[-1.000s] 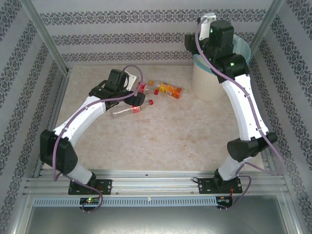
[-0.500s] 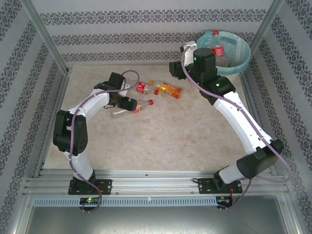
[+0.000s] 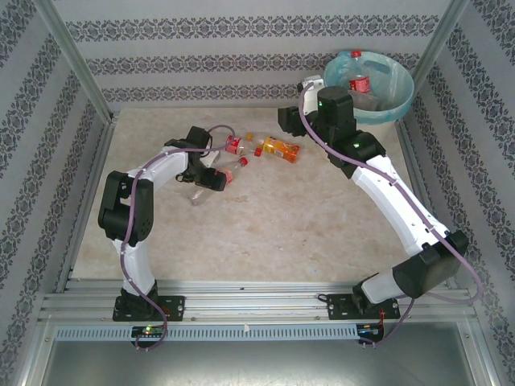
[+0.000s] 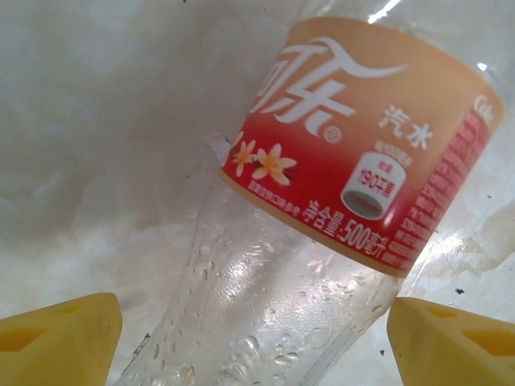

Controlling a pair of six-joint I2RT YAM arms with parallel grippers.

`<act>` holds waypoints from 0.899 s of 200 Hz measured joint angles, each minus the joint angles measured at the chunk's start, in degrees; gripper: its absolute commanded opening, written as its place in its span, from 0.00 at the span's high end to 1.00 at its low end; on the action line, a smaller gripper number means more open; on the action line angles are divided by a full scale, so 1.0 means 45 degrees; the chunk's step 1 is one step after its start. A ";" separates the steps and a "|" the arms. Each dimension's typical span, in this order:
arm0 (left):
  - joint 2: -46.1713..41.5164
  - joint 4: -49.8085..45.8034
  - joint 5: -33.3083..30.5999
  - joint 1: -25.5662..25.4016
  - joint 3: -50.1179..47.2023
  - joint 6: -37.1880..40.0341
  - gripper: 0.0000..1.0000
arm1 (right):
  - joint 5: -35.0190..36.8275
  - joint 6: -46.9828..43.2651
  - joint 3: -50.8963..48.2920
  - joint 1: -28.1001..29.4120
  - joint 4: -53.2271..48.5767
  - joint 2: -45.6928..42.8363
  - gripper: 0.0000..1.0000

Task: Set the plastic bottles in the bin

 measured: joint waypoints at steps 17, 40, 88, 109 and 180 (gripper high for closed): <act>0.0146 -0.0180 0.0073 -0.0058 0.0000 -0.0005 0.18 | -0.0034 0.0034 -0.0092 0.0000 0.0005 0.0000 0.44; 0.0316 -0.0321 0.0155 -0.0170 -0.0068 -0.0015 0.21 | -0.0097 0.0049 -0.0112 0.0000 0.0015 0.0000 0.43; 0.0359 -0.0539 0.0204 -0.0301 -0.0389 -0.0044 0.33 | -0.0112 0.0053 -0.0112 0.0000 0.0102 0.0000 0.43; 0.0359 -0.0578 0.0204 -0.0301 -0.0442 -0.0039 0.38 | -0.0117 0.0097 -0.0112 0.0000 0.0102 0.0000 0.43; -0.0209 -0.0763 0.0447 -0.0311 -0.0597 -0.0029 0.44 | -0.0165 0.0330 -0.0112 0.0000 0.0102 0.0000 0.43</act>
